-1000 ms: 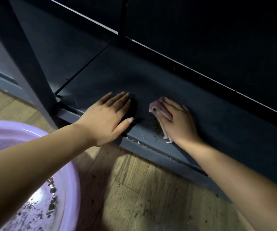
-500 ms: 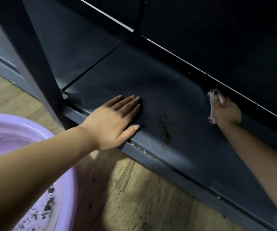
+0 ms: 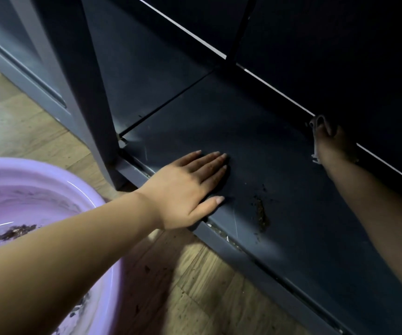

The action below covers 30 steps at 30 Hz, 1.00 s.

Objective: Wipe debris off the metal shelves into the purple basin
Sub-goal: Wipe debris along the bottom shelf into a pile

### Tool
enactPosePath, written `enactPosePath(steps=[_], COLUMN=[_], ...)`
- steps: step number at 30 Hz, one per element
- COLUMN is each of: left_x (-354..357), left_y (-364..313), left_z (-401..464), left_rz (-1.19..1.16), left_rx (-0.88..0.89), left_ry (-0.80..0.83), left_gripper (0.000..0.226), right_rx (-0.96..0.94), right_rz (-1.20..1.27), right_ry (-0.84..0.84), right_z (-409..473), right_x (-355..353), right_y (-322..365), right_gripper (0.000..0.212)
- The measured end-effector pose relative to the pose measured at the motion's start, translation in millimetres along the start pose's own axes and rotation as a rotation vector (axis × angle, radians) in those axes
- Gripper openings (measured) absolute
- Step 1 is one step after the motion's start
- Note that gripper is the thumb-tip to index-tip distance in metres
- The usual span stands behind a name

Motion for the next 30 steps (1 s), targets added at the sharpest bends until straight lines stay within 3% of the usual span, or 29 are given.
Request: enactPosePath(steps=[4, 8, 11, 16, 20, 23, 26, 30], left_x=[-0.2, 0.0, -1.4, -2.3, -2.2, -1.6, -4.3, -11.0], left_y=[-0.3, -1.5, -1.6, -1.7, -1.6, -1.3, -1.8, 4.1], left_z=[0.3, 0.7, 1.5, 2.2, 2.7, 2.1, 1.4, -8.2], left_rz=[0.001, 0.003, 0.015, 0.028, 0.024, 0.021, 0.024, 0.050], left_rx=[-0.001, 0.005, 0.011, 0.026, 0.036, 0.040, 0.053, 0.020], left_ry=[0.012, 0.021, 0.026, 0.025, 0.012, 0.009, -0.001, -0.032], left_gripper=[0.064, 0.065, 0.065, 0.066, 0.069, 0.073, 0.074, 0.075], right_rx=[-0.012, 0.002, -0.207, -0.485, -0.605, -0.573, -0.446, -0.334], right_rz=[0.078, 0.266, 0.348, 0.286, 0.208, 0.190, 0.271, 0.166], right_ry=[0.049, 0.325, 0.498, 0.659, 0.722, 0.765, 0.710, 0.219], right_z=[-3.9, -16.3, -48.8, -110.5, -155.3, -168.5, -158.6, -110.8], right_x=[4.1, 19.8, 23.1, 19.0, 7.6, 2.5, -5.8, -25.2], right_y=[10.9, 30.3, 45.3, 23.4, 1.0, -11.4, -17.1, -36.4], right_gripper=[0.044, 0.033, 0.017, 0.047, 0.047, 0.043, 0.044, 0.035])
Point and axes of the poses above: each hand's wrist, its own z-axis towards the middle knuckle, its own x-axis out of the palm, y = z × x, the point moved 5 cm from there along z, towards the middle knuckle, and after that the axes turned 12 degrees about x, right-handed, at the moved point
